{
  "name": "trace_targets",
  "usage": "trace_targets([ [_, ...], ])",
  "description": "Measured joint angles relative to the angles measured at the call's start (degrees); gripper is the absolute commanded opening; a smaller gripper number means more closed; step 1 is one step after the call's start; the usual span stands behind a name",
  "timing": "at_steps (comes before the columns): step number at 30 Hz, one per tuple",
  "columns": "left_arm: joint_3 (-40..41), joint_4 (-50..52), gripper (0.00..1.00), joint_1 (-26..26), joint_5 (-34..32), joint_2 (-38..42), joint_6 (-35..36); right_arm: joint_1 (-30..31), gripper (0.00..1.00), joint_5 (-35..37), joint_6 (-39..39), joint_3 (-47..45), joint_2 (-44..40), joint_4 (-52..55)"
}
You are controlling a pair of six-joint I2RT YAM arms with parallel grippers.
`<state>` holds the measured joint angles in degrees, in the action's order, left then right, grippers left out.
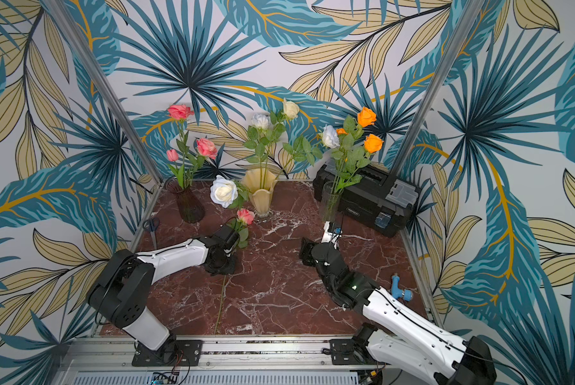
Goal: Arrange the flowers in different vases according to their variety
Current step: Pick up the flower at the center of the board, then insert the flower into the vase.
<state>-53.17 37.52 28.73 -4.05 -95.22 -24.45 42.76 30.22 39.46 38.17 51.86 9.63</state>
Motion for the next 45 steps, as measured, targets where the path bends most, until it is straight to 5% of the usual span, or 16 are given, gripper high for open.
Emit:
trace_targets([
  [10, 0.31, 1.38, 0.00, -0.37, -2.75, 2.12, -1.14, 0.00, 0.72, 0.39, 0.00, -0.04, -1.07, 0.59],
  [26, -3.87, 10.60, 0.00, -1.09, -11.50, 20.33, -1.20, 0.00, 0.72, 0.37, 0.00, -0.04, -1.16, 0.57],
  [38, -13.03, 7.17, 0.00, -2.01, -19.28, 31.06, 8.81, 0.00, 0.72, 0.37, 0.00, -0.04, -1.03, 0.55],
  [45, -19.50, -0.31, 0.00, -6.71, -18.38, 31.65, 17.92, 0.00, 0.72, 0.37, 0.00, -0.04, -1.01, 0.55],
])
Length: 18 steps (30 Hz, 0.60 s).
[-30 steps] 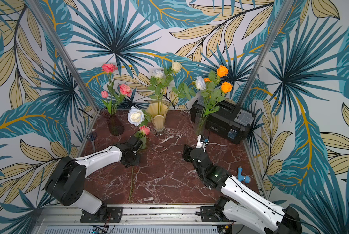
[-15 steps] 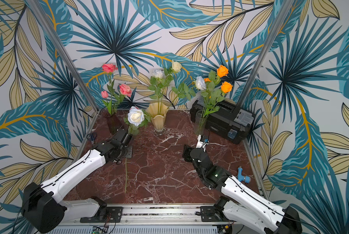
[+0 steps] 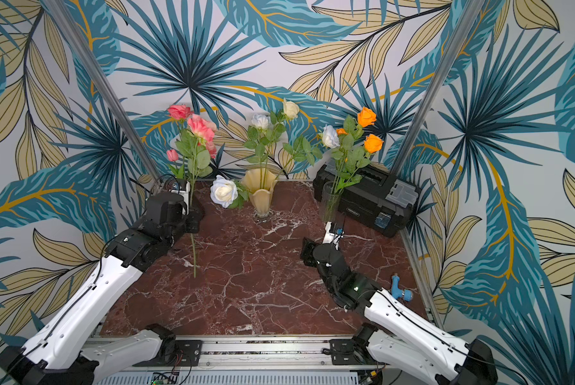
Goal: Arrange the flowers in different vases according to their variety
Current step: Insert the flower into the vase.
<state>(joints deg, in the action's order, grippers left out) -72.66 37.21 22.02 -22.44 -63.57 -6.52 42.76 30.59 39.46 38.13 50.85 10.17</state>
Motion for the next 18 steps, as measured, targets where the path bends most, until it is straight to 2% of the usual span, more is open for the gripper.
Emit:
trace_targets([
  [5, -5.84, -8.46, 0.00, -2.45, 1.60, -3.34, 6.21, 0.00, 0.72, -0.02, 0.00, 0.00, 0.92, -0.02],
  [9, -9.70, -16.06, 0.00, -6.78, 4.00, -7.50, 9.62, 0.00, 0.72, -0.02, 0.00, 0.00, 1.64, -0.02],
  [18, -12.61, -30.84, 0.00, -16.85, 9.55, -13.99, 11.78, 0.00, 0.72, 0.02, 0.00, 0.00, 1.90, -0.07],
])
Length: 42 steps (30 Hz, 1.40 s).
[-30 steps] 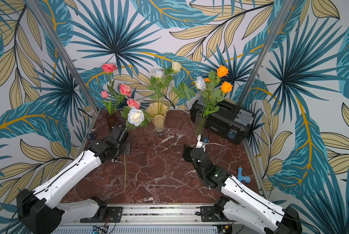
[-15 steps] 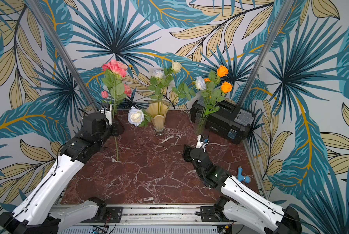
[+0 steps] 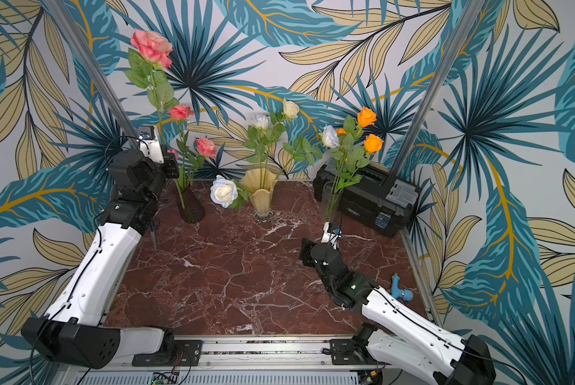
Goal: Arrange the flowers in different vases according to their variety
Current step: Insert the flower into the vase.
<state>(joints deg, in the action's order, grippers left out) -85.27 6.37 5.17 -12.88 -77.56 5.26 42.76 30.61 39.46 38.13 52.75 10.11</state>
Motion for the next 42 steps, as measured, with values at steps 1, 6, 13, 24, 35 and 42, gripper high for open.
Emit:
trace_targets([
  [1, 0.00, -1.49, 0.00, -0.74, 0.59, -0.61, 0.15, 0.00, 0.72, 0.00, -0.02, 0.00, 0.22, -0.02],
  [6, 0.00, -7.82, 0.00, -3.54, 3.58, -3.43, 0.76, 0.00, 0.72, 0.02, -0.02, 0.02, 2.12, -0.50],
  [13, -1.25, -14.16, 0.00, -6.62, 7.21, -8.31, 0.74, 0.00, 0.72, 0.00, -0.04, 0.81, 5.79, -1.66],
  [24, -2.36, -21.22, 0.00, -8.83, 9.40, -16.74, 0.28, 0.00, 0.72, -0.02, -0.50, 3.19, 8.46, -2.93],
  [35, 9.11, -26.16, 0.94, -9.40, 6.56, -14.27, -1.25, 0.00, 0.72, -0.02, -0.50, 3.41, 8.46, -2.93],
  [42, 15.72, -25.57, 1.00, -9.40, 3.91, -10.36, -2.25, 0.00, 0.73, -0.02, -1.62, 4.46, 8.44, -2.91],
])
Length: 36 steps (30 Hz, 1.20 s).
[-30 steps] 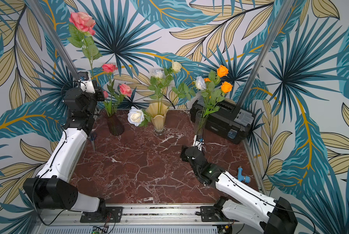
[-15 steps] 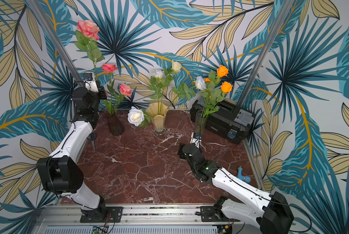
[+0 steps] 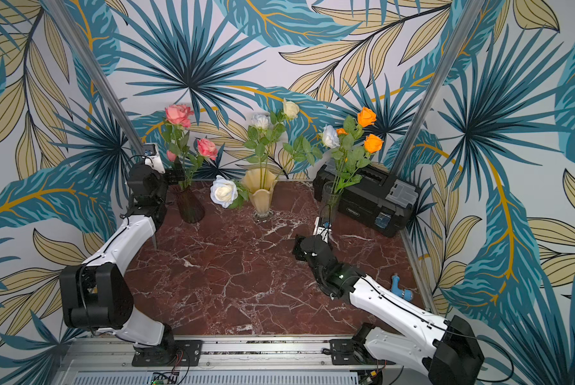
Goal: Arrange the flowers in different vases according to their variety
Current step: Insert the flower into the vase, then reset both arms
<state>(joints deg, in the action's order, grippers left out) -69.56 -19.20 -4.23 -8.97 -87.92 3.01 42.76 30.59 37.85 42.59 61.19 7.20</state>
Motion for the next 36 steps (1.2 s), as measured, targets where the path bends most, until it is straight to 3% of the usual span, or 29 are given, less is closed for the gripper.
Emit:
trace_targets([
  [10, 6.36, 6.62, 1.00, 0.98, 0.81, 19.30, -1.55, -3.08, 0.77, -0.55, -6.40, 3.10, -0.87, 0.42],
  [20, 23.34, 16.92, 1.00, 11.17, 4.98, 36.94, -2.58, -11.08, 0.82, -2.78, -15.34, 4.70, -0.94, 2.58],
  [30, 37.22, 14.95, 1.00, 16.28, 7.91, 35.41, -3.08, -14.78, 0.93, 8.31, -24.15, 4.48, 5.40, 0.90],
  [36, 40.26, 8.79, 1.00, 16.46, 6.38, 29.62, -0.44, -16.76, 0.99, 14.56, -30.29, -3.13, 10.51, -12.07],
])
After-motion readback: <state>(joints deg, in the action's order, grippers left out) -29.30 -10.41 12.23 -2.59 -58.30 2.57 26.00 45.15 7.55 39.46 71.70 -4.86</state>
